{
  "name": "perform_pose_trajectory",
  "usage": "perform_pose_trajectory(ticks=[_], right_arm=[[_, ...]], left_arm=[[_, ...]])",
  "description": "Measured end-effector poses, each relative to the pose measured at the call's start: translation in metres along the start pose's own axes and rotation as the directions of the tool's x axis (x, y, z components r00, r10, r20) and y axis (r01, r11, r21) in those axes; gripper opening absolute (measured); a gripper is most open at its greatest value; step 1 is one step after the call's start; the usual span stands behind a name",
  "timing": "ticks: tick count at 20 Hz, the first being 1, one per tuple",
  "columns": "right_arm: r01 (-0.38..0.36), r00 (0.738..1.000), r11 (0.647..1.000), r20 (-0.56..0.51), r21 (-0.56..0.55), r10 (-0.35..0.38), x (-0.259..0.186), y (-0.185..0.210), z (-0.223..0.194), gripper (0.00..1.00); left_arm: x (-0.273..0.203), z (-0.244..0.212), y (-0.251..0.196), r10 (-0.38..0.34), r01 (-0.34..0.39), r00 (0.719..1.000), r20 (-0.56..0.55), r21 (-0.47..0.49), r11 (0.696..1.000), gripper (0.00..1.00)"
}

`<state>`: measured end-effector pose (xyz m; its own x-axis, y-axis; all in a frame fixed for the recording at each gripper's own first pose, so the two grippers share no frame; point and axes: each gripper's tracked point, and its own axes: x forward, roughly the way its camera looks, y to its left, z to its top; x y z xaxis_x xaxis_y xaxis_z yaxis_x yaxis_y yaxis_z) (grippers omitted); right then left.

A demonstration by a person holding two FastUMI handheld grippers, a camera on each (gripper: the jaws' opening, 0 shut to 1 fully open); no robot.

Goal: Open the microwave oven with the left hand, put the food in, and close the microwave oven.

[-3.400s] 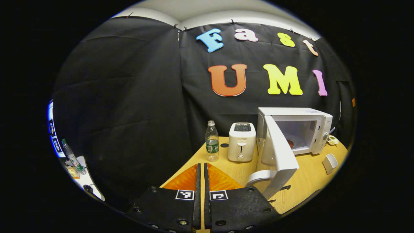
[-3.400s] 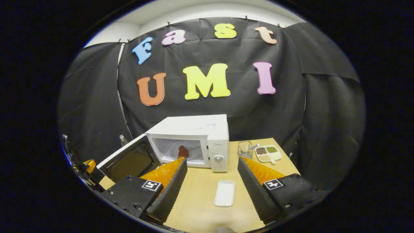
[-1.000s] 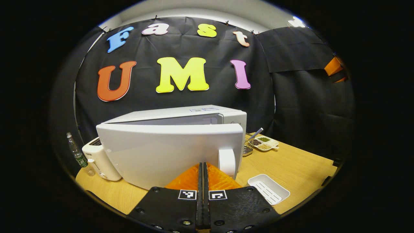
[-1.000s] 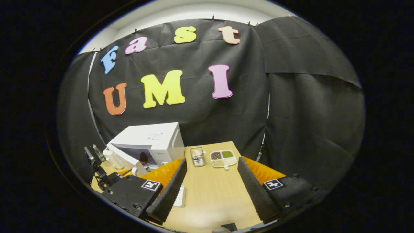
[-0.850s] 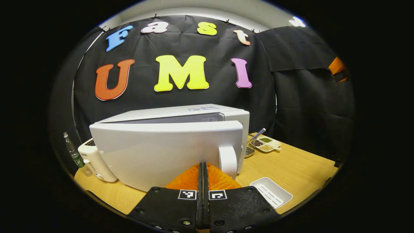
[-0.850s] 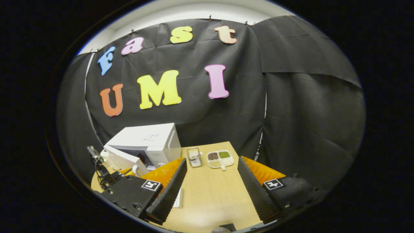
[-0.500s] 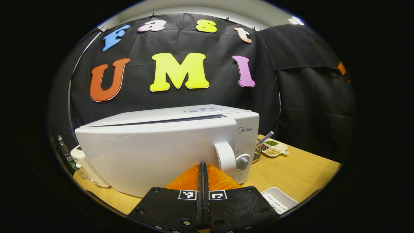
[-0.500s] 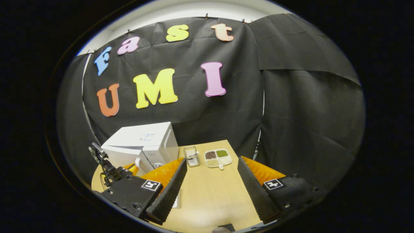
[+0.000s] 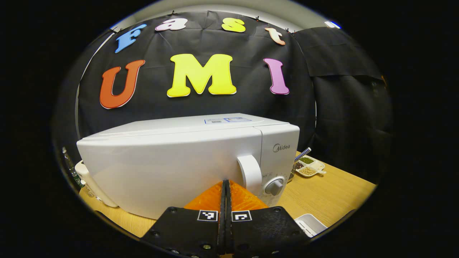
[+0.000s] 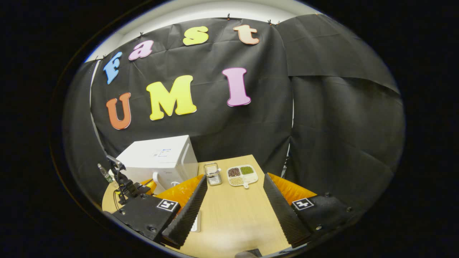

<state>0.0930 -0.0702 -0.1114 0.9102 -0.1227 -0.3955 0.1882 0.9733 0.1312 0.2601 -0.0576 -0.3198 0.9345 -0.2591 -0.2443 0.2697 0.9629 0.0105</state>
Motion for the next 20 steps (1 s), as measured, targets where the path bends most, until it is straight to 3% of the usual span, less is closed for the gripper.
perform_pose_trajectory(ticks=[2, 3, 4, 5, 6, 7, 8, 9, 10, 11, 12, 13, 17, 18, 20], right_arm=[[-0.006, 1.0, 1.0, 0.005, -0.001, 0.006, 0.001, 0.002, 0.001, 0.9], [-0.004, 1.0, 1.0, 0.009, -0.001, 0.004, 0.002, 0.002, 0.002, 1.0], [-0.009, 1.0, 1.0, 0.012, -0.001, 0.009, 0.002, 0.004, 0.001, 1.0], [-0.014, 1.0, 1.0, 0.01, -0.003, 0.014, 0.002, 0.006, 0.001, 0.9], [-0.018, 1.0, 1.0, 0.012, -0.005, 0.018, 0.002, 0.007, 0.0, 0.9], [-0.02, 0.999, 1.0, 0.025, -0.004, 0.02, 0.001, 0.009, 0.002, 1.0], [-0.022, 0.999, 1.0, 0.029, -0.008, 0.022, 0.001, 0.011, 0.002, 1.0], [-0.025, 0.999, 1.0, 0.029, -0.02, 0.025, 0.0, 0.014, 0.001, 0.9], [-0.028, 0.999, 0.999, 0.032, -0.032, 0.029, -0.002, 0.017, 0.0, 1.0], [-0.036, 0.999, 0.998, 0.037, -0.044, 0.038, -0.005, 0.023, 0.002, 1.0], [-0.039, 0.998, 0.997, 0.047, -0.06, 0.042, -0.007, 0.026, 0.002, 1.0], [-0.045, 0.997, 0.996, 0.063, -0.077, 0.05, -0.011, 0.032, 0.006, 0.9], [-0.097, 0.987, 0.988, 0.115, -0.121, 0.111, -0.023, 0.066, 0.01, 0.9], [-0.113, 0.984, 0.986, 0.126, -0.127, 0.129, -0.028, 0.075, 0.011, 1.0], [-0.134, 0.976, 0.98, 0.154, -0.143, 0.156, -0.036, 0.094, 0.014, 0.9]], left_arm=[[-0.01, -0.011, -0.002, -0.007, 0.007, 1.0, -0.014, -0.012, 1.0, 0.0], [-0.015, -0.014, -0.003, -0.01, 0.01, 1.0, -0.023, -0.009, 1.0, 0.0], [-0.021, -0.016, -0.001, -0.007, 0.007, 1.0, -0.026, 0.01, 1.0, 0.0], [-0.026, -0.016, 0.004, 0.012, -0.011, 1.0, -0.022, 0.031, 0.999, 0.0], [-0.031, -0.016, 0.009, 0.027, -0.026, 0.999, -0.028, 0.034, 0.999, 0.0], [-0.036, -0.017, 0.009, 0.022, -0.021, 0.999, -0.031, 0.02, 1.0, 0.0], [-0.039, -0.016, 0.01, 0.02, -0.02, 0.999, -0.031, 0.006, 1.0, 0.03], [-0.047, -0.015, 0.009, 0.017, -0.017, 0.999, -0.035, 0.0, 1.0, 0.04], [-0.05, -0.017, 0.011, 0.025, -0.025, 0.999, -0.045, 0.0, 1.0, 0.46], [-0.066, -0.011, 0.015, 0.038, -0.037, 0.999, -0.035, 0.007, 0.999, 0.88], [-0.076, -0.003, 0.019, 0.05, -0.05, 0.999, -0.014, 0.016, 0.999, 0.97], [-0.089, 0.005, 0.022, 0.065, -0.065, 0.998, 0.0, 0.029, 0.997, 0.97], [-0.151, 0.038, 0.031, 0.089, -0.091, 0.995, 0.05, 0.051, 0.995, 0.97], [-0.167, 0.047, 0.034, 0.092, -0.095, 0.994, 0.056, 0.044, 0.995, 0.97], [-0.201, 0.066, 0.041, 0.122, -0.124, 0.99, 0.071, 0.017, 0.992, 0.97]])
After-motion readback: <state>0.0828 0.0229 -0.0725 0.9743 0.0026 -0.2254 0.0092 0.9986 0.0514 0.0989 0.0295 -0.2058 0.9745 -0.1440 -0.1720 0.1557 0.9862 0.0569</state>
